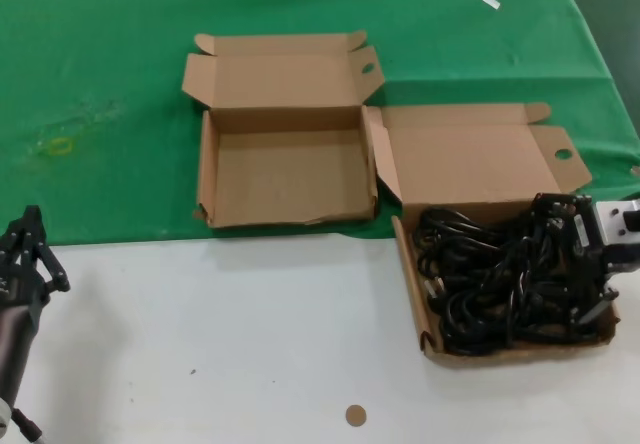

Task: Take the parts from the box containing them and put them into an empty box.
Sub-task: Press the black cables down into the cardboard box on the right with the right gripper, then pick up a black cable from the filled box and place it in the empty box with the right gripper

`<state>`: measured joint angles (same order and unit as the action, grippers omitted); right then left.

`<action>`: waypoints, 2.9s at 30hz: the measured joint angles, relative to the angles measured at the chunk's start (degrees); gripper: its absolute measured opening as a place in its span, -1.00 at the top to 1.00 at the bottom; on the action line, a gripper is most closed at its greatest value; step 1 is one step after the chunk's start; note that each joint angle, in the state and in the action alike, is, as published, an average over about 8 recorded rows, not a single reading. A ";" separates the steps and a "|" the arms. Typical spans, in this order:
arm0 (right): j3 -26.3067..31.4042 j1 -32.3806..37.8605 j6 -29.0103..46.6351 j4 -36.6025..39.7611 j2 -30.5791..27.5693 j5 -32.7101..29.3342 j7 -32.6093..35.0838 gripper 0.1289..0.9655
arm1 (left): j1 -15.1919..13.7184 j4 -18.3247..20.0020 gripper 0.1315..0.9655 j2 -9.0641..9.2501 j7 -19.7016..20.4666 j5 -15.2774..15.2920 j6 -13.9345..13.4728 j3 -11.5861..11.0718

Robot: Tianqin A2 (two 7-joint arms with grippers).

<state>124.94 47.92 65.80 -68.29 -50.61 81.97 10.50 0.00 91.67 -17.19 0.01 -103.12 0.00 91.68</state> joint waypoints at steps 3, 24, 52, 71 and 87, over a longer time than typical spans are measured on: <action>-0.72 -0.14 0.49 0.29 0.47 -0.61 -0.02 -0.52 | 0.00 0.00 0.97 0.00 0.00 0.00 0.00 0.00; -3.39 0.08 4.22 1.36 2.17 -3.58 -1.58 0.42 | 0.00 0.00 0.97 0.00 0.02 0.01 0.00 0.00; -5.56 9.83 7.73 -2.41 5.99 -5.29 -6.86 0.87 | 0.00 0.00 0.97 0.00 0.02 0.01 0.00 0.00; -0.94 20.99 -4.16 19.80 28.30 -9.53 -0.86 0.88 | 0.00 0.00 0.97 0.00 0.01 0.01 0.00 0.00; 0.45 24.40 -9.23 34.11 38.88 -8.77 4.85 0.88 | 0.00 0.00 0.97 0.00 0.01 0.01 0.00 0.00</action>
<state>125.38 72.32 56.57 -34.18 -11.73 73.20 15.35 0.00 91.67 -17.19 0.02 -103.11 0.00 91.68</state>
